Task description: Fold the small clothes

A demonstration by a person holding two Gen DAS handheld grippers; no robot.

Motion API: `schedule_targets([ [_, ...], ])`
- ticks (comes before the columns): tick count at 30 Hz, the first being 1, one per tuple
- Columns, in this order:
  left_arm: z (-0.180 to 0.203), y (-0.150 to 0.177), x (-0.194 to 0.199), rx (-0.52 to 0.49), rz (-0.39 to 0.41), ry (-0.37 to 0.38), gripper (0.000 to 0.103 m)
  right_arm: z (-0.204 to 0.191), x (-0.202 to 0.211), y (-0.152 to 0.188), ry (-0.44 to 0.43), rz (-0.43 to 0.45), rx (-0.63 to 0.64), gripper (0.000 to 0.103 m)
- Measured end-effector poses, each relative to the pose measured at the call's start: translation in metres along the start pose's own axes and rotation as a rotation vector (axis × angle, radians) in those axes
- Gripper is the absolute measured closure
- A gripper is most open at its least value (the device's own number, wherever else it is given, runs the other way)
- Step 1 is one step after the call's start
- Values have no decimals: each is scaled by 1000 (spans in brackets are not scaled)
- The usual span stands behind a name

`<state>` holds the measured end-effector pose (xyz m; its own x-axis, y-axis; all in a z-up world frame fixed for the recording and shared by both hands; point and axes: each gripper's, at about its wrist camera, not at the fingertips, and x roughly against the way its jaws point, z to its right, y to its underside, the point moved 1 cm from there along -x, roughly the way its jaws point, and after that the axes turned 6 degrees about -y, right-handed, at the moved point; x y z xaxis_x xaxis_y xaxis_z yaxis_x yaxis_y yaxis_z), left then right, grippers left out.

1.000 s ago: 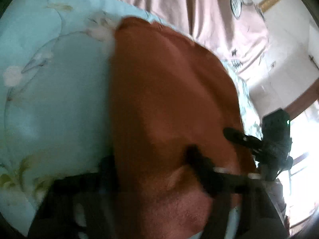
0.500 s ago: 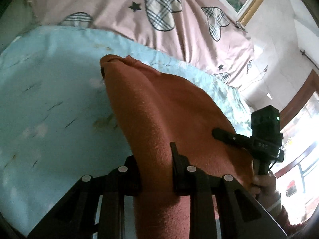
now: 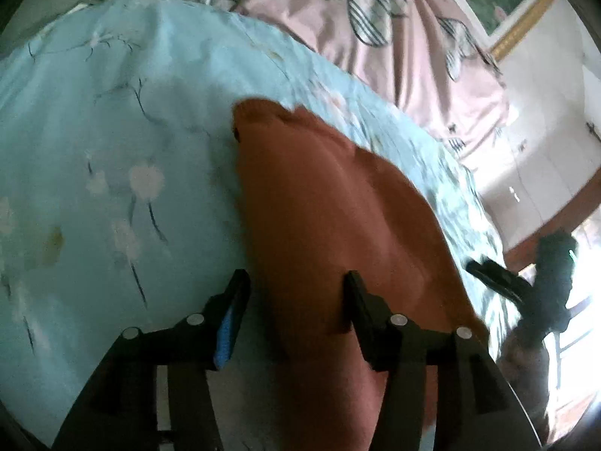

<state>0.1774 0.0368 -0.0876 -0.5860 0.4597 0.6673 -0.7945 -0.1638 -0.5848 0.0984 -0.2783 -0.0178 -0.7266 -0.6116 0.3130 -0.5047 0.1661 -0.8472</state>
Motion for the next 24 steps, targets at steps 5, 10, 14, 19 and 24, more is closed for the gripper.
schedule_targets([
  [5,-13,-49,-38,56,-21,9,63,-3,-43,25,17,-123,37,65],
  [10,-14,-97,-62,46,4,-50,89,26,-32,28,-16,-83,-58,82],
  [14,-3,-143,-59,12,68,-90,91,28,-28,26,-22,-67,-79,81],
  [19,6,-177,-34,18,189,-160,91,19,-18,25,-14,-29,-80,79],
  [24,17,-147,-1,-30,201,-146,77,17,-2,18,41,36,-64,65],
])
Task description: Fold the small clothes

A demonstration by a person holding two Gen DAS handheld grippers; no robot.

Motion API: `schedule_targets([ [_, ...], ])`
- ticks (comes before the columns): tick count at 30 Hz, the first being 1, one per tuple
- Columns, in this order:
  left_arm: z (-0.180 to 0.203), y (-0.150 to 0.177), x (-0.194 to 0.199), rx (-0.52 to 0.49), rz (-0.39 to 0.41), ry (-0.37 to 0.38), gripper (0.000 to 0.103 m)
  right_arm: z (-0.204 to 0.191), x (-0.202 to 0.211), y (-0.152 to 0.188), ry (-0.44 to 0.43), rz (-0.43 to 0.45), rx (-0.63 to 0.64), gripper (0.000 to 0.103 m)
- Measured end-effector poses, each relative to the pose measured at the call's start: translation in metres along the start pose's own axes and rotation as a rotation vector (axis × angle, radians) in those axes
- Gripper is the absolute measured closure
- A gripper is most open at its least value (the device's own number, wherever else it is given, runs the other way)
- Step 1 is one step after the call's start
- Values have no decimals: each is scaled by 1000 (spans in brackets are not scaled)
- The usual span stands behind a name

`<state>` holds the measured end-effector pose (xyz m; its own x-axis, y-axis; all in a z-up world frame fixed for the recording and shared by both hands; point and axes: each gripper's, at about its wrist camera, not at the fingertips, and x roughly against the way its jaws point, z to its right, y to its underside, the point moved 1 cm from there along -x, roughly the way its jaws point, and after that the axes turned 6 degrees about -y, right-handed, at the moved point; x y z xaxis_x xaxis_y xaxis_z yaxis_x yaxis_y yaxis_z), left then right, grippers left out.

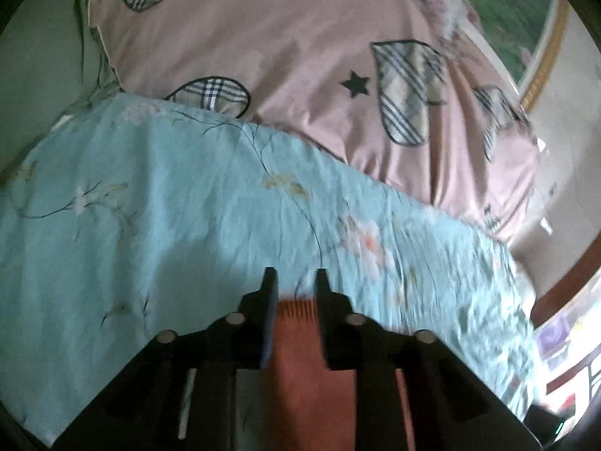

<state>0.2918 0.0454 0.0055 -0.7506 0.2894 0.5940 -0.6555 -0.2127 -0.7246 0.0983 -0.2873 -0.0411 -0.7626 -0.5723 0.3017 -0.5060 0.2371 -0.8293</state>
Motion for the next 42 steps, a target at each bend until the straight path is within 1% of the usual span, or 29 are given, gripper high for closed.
schedule_targets([
  [2,4,21,17,-18,-2,17,70,0,3,-4,18,16,2,65],
  [5,7,63,43,-26,-26,63,71,1,0,-9,51,13,13,65],
  [6,9,71,49,-27,-30,75,71,2,-3,-10,62,5,16,65],
  [8,14,98,67,-34,-37,108,71,5,-13,-12,77,-25,15,65],
  [9,16,106,73,-38,-39,123,71,7,-17,-12,85,-39,15,65],
  [10,20,119,82,-49,-46,155,70,10,-22,-12,102,-47,12,65],
  [11,22,125,86,-57,-51,167,69,12,-24,-12,112,-47,1,65],
  [15,35,155,99,-102,-79,216,69,20,-20,-18,85,-12,-53,65],
  [18,41,165,101,-138,-87,210,66,33,-25,-25,34,-11,-114,65],
  [20,42,172,101,-151,-98,214,64,39,-32,-28,8,-26,-140,66],
  [21,43,175,100,-155,-107,218,64,41,-37,-32,-11,-38,-146,71],
  [22,43,177,98,-159,-116,216,64,38,-38,-35,-34,-45,-140,94],
  [23,43,180,96,-164,-124,216,64,29,-34,-41,-65,-36,-120,93],
  [26,43,184,92,-166,-145,211,64,-2,-7,-57,-108,53,-26,93],
  [28,47,183,96,-169,-138,207,64,-13,4,-62,-78,85,32,93],
  [29,49,182,100,-170,-129,214,64,-11,2,-62,-31,73,53,93],
  [30,51,181,104,-172,-118,226,64,-5,-5,-60,15,47,54,93],
  [32,55,183,102,-183,-126,236,64,12,-19,-52,68,-5,31,94],
  [34,59,189,95,-201,-143,220,64,30,-32,-38,116,-52,1,94],
  [36,61,196,89,-207,-159,210,64,41,-33,-29,131,-50,-19,94],
  [38,60,204,78,-215,-193,167,67,43,-26,-28,140,-22,-33,94],
  [39,59,206,77,-211,-201,165,67,41,-26,-28,163,-15,-22,94],
  [42,63,207,81,-212,-200,184,67,38,-34,-27,227,-37,19,94],
])
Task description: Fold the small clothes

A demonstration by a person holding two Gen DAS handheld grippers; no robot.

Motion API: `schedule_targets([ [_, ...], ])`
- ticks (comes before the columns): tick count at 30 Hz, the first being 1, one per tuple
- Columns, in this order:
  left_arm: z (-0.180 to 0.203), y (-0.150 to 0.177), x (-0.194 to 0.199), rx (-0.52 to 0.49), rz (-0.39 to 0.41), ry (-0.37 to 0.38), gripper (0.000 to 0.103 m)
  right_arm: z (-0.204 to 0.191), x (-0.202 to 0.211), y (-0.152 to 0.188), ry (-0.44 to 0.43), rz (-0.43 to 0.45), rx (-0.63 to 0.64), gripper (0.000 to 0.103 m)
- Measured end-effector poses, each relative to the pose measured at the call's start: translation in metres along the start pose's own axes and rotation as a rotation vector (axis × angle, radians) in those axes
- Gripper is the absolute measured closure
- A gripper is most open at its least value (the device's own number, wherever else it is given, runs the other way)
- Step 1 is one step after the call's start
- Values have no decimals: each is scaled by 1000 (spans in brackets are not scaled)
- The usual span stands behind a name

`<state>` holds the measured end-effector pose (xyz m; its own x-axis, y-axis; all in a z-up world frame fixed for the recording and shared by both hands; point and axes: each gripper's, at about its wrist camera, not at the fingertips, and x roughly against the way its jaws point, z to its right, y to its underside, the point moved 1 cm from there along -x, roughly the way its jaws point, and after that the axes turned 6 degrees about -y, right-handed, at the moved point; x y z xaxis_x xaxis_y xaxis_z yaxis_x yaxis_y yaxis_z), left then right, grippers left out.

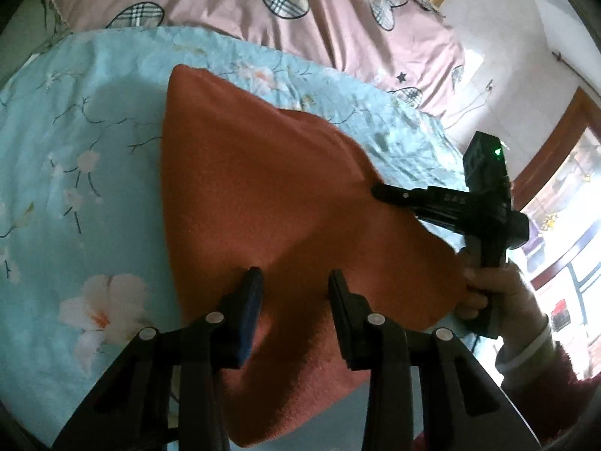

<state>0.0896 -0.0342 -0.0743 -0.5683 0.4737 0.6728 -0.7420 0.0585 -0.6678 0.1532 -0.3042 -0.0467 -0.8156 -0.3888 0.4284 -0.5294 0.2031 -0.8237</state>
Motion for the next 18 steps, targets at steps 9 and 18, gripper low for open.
schedule_targets([
  [9,-2,7,-11,15,1,-20,67,-55,47,-9,-9,107,100,86],
  [18,-5,8,-12,34,5,-7,67,-59,-34,-31,33,-53,57,74],
])
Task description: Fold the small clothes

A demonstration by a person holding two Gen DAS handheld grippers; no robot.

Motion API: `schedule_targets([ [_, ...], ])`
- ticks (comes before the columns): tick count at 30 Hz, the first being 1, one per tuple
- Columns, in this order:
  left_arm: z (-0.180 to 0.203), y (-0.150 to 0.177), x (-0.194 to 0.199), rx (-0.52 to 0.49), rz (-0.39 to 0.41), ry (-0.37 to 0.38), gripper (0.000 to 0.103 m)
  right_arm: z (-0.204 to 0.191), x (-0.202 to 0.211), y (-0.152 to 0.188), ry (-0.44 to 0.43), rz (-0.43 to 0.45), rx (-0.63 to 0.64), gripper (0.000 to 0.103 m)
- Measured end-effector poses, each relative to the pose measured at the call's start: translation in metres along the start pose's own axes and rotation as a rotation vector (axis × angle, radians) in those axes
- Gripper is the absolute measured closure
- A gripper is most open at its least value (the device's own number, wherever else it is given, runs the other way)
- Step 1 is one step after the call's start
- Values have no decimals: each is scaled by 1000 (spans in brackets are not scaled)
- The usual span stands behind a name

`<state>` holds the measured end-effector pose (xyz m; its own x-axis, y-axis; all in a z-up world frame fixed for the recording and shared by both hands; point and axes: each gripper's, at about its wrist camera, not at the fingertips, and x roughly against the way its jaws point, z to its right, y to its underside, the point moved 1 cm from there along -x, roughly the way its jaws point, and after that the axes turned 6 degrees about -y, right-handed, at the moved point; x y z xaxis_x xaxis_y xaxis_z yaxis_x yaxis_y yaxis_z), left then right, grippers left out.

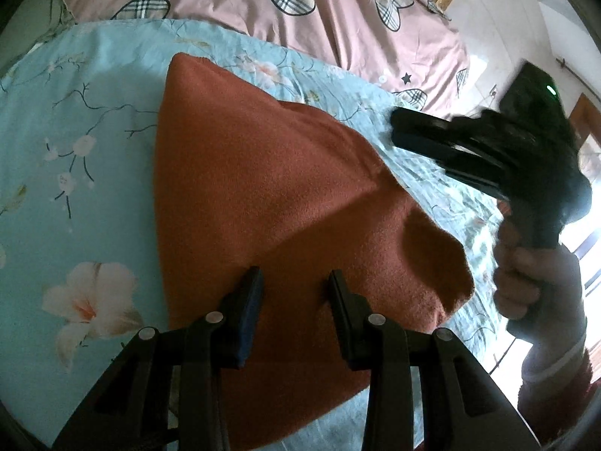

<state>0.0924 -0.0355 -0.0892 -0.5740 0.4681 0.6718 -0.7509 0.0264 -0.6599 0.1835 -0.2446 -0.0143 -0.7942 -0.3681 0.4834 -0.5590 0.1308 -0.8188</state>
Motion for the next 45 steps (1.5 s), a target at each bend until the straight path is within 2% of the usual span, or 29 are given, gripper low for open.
schedule_targets([
  [1,0,0,0,1,1,0,67,12,-8,0,26,3,-33,77],
  [4,0,0,0,6,1,6,67,43,-8,4,-20,36,-144,99],
  [7,-1,1,1,9,0,21,67,37,13,10,-1,83,-122,94],
  [12,-2,3,12,35,7,32,66,12,71,40,-101,142,-63,92],
  [16,-3,9,29,39,18,37,66,0,90,82,-103,98,0,74],
  [18,-3,16,35,33,13,36,66,5,84,101,-33,55,16,74],
  [19,-2,20,36,29,8,33,66,11,78,108,4,35,22,77],
  [22,-1,31,32,6,-5,4,66,27,74,116,2,61,-20,94],
  [23,0,33,30,2,-11,-6,66,30,75,115,2,66,-31,96],
  [30,-2,41,33,27,-20,-37,66,19,93,124,8,91,-30,91],
  [33,-1,46,41,26,-14,-57,65,9,108,134,8,108,-16,77],
  [35,-1,48,47,27,-5,-70,64,0,119,142,21,123,13,58],
  [36,0,50,53,25,2,-90,62,-5,121,145,26,128,26,55],
  [38,0,51,58,20,11,-118,50,-14,126,153,36,134,56,50],
  [39,1,54,63,18,17,-159,44,-18,128,157,45,134,69,49],
  [40,1,56,66,17,23,-192,30,-21,129,160,55,135,79,45],
  [41,1,58,70,16,29,-222,21,-23,129,163,64,134,90,41],
  [42,-1,62,75,17,43,-260,20,-27,130,166,73,132,104,39],
  [45,-6,70,87,15,50,-339,20,-33,129,173,85,122,126,22],
])
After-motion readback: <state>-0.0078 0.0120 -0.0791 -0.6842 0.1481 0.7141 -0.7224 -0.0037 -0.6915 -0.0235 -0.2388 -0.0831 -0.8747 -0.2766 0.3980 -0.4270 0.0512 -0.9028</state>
